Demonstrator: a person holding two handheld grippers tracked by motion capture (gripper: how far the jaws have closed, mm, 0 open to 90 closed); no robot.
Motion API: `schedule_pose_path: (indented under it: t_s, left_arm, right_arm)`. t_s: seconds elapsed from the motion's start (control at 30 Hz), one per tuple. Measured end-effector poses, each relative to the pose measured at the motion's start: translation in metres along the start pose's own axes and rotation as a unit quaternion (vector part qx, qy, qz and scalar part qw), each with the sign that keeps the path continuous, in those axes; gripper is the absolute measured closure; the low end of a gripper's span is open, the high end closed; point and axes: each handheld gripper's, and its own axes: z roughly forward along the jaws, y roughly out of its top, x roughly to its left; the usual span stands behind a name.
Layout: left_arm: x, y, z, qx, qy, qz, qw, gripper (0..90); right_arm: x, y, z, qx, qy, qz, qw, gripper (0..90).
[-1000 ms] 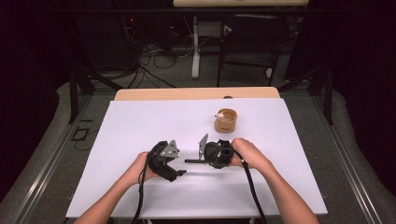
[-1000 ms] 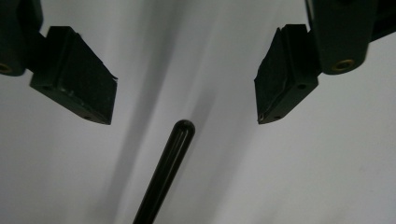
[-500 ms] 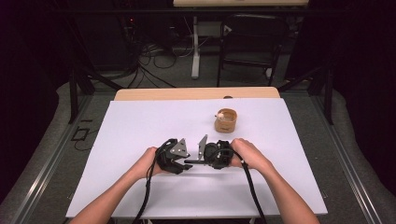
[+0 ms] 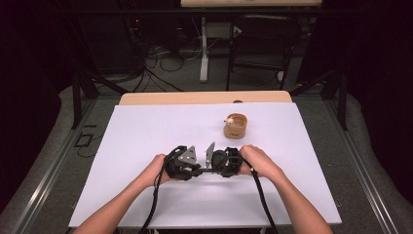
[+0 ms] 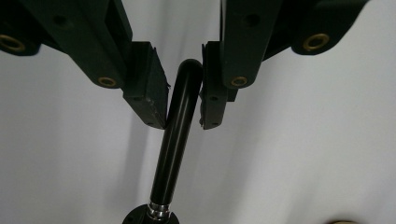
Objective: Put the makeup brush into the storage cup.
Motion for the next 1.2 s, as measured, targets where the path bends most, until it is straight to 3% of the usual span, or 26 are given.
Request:
schedule_pose_path:
  t_s: [0.13, 0.3, 0.53, 0.67, 0.7, 0.73, 0.8, 0.93, 0.97, 1.03, 1.07, 1.2]
  left_arm:
    - [-0.001, 0.0, 0.002, 0.002, 0.0, 0.001, 1.0, 73.9]
    - [-0.008, -0.002, 0.007, -0.003, -0.017, 0.02, 0.9997, 78.5]
    - [-0.01, -0.009, 0.007, -0.013, -0.022, 0.015, 0.9996, 79.3]
    - [-0.014, -0.014, 0.007, -0.024, -0.016, 0.007, 0.9996, 79.3]
    - [-0.014, -0.014, 0.007, -0.024, -0.016, 0.007, 0.9996, 79.2]
    - [-0.015, -0.017, 0.007, -0.03, -0.014, 0.002, 0.9995, 79.2]
    - [-0.016, -0.019, 0.006, -0.035, -0.011, -0.004, 0.9993, 79.3]
    - [-0.018, -0.023, 0.006, -0.046, -0.005, -0.014, 0.9988, 79.2]
    - [-0.017, -0.024, 0.005, -0.048, -0.006, -0.016, 0.9987, 79.2]
    - [-0.017, -0.027, 0.007, -0.054, -0.003, -0.026, 0.9982, 79.2]
    - [-0.017, -0.027, 0.007, -0.054, -0.003, -0.026, 0.9982, 79.2]
    - [-0.019, -0.031, 0.003, -0.065, 0.003, -0.035, 0.9973, 79.2]
  right_arm:
    - [-0.001, -0.001, 0.001, -0.001, 0.003, 0.0, 1.0, 77.8]
    - [-0.002, -0.003, 0.004, 0.007, 0.012, -0.004, 0.9999, 74.6]
    - [-0.005, -0.005, 0.005, 0.0, 0.031, 0.004, 0.9995, 71.2]
    - [-0.01, -0.006, 0.005, -0.001, 0.018, 0.035, 0.9992, 38.4]
    - [-0.01, -0.006, 0.005, -0.001, 0.018, 0.035, 0.9992, 38.4]
    - [-0.011, -0.008, 0.005, -0.009, 0.018, 0.053, 0.9984, 25.0]
    - [-0.013, -0.01, 0.004, -0.022, 0.025, 0.07, 0.997, 17.7]
    - [-0.015, -0.014, 0.0, -0.039, 0.025, 0.093, 0.9946, 10.4]
    - [-0.016, -0.018, -0.001, -0.052, 0.027, 0.111, 0.992, 4.0]
    - [-0.017, -0.021, -0.002, -0.06, 0.026, 0.119, 0.9908, 0.0]
    - [-0.017, -0.021, -0.002, -0.06, 0.026, 0.119, 0.9908, 0.0]
    - [-0.016, -0.032, -0.006, -0.09, 0.016, 0.141, 0.9857, 0.0]
